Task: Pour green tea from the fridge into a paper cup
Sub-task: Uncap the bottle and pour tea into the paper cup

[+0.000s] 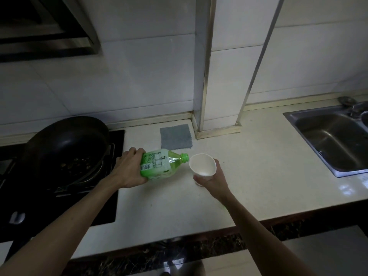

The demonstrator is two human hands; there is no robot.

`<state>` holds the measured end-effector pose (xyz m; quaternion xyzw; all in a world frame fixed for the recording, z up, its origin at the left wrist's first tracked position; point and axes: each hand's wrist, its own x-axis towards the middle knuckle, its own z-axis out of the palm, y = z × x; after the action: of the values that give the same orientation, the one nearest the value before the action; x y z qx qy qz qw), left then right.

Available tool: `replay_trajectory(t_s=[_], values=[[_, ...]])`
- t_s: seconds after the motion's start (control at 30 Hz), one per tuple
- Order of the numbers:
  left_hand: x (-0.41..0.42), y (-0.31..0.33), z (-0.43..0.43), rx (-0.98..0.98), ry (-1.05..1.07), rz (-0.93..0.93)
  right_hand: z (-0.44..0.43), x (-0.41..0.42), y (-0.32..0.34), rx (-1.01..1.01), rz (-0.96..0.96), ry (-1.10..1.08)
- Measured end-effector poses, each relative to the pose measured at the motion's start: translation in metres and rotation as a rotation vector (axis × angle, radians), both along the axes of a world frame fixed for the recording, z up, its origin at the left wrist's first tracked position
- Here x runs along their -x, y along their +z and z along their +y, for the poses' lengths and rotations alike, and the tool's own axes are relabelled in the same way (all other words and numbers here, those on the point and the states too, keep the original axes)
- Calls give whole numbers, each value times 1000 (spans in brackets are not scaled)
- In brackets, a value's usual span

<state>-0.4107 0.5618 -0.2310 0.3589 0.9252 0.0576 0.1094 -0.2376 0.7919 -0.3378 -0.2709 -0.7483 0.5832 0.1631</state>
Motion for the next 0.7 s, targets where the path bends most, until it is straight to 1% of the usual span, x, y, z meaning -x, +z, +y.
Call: replay_trajectory(t_s=[0.1,0.3,0.43,0.7], values=[[-2,2,3,-49,8,-50,0,-1,1,4,3,3],[-3,6,9,-44,-28,-1,-2,-2,4,2,1,31],[0,9,8,4,-35,37,-1,-2,3,-31,-13,45],[-1,12,11,26,-53,45,-2,1,2,-59,-31,54]])
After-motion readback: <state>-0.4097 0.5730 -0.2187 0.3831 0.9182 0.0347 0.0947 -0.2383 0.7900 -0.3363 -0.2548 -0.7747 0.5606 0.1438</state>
